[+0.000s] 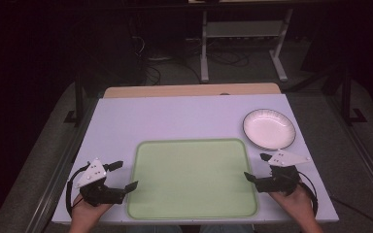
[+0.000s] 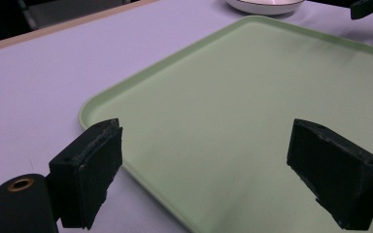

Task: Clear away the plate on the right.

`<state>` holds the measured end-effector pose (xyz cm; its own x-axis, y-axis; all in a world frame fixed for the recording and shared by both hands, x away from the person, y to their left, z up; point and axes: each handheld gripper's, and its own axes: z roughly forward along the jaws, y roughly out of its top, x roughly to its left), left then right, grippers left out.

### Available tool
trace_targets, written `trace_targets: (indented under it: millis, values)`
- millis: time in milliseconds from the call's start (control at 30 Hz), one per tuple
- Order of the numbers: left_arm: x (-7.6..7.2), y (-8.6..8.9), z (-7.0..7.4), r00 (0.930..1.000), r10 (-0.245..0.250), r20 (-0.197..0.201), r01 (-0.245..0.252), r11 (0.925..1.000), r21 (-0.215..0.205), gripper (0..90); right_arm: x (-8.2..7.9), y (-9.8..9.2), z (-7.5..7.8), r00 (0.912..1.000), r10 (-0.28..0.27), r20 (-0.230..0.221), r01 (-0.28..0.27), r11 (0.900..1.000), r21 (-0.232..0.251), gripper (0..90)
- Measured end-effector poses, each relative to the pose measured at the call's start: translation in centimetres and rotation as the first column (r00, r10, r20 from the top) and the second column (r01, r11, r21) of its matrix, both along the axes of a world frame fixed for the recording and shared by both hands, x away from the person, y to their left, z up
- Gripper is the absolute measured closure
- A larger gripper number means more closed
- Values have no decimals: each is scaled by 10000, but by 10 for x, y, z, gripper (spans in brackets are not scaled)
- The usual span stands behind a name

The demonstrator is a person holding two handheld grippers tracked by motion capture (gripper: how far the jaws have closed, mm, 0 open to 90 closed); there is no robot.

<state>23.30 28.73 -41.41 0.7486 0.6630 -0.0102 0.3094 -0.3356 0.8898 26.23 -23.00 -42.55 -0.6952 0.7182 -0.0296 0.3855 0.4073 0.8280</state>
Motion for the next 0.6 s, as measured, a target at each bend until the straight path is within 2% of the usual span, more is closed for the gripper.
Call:
trace_targets:
  millis: [300,600]
  values:
    - [-1,0,0,10000,-26,13,26,10000,34,126,-2,-2,2,10000,-13,44,12,10000,81,135]
    - [-1,1,0,10000,3,31,-3,10000,50,126,-5,-8,6,10000,-22,-64,25,9990,435,137]
